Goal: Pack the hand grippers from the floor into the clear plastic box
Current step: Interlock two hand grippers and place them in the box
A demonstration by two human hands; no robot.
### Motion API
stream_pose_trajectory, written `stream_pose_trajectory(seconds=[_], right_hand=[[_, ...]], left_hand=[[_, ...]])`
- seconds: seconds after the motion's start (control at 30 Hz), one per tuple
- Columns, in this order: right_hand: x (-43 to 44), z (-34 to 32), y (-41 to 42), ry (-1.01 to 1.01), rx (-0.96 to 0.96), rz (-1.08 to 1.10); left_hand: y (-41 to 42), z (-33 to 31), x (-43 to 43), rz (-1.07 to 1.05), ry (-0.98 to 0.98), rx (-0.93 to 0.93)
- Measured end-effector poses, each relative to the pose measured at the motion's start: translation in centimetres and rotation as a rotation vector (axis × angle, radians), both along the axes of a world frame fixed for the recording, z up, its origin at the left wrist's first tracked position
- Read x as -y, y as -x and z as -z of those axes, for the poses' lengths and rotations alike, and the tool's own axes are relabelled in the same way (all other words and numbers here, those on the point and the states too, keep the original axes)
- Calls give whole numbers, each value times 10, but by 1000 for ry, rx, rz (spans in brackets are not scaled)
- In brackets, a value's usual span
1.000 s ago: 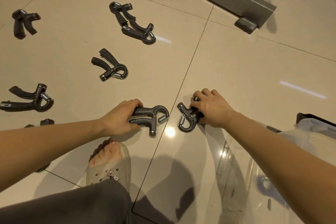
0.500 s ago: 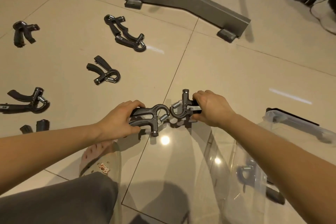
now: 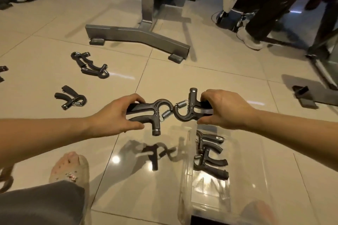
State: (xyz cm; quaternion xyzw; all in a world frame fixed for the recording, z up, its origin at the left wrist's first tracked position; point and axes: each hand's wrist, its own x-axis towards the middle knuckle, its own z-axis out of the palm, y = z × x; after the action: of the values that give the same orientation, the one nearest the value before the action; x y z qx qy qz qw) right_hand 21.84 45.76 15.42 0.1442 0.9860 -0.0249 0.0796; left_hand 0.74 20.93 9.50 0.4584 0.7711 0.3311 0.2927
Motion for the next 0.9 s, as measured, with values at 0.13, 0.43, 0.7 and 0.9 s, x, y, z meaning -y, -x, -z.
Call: stream_pose_trajectory(seconds=[0.13, 0.43, 0.7, 0.9], right_hand=[[-4, 12, -63, 62, -31, 111], [0, 87, -150, 210, 173, 312], [38, 179, -150, 311, 455, 247], [46, 216, -143, 336, 513, 229]], left_hand=[[-32, -10, -28, 93, 52, -22], [-90, 22, -67, 88, 83, 37], [-92, 45, -78, 145, 107, 43], [-79, 56, -87, 159, 115, 80]])
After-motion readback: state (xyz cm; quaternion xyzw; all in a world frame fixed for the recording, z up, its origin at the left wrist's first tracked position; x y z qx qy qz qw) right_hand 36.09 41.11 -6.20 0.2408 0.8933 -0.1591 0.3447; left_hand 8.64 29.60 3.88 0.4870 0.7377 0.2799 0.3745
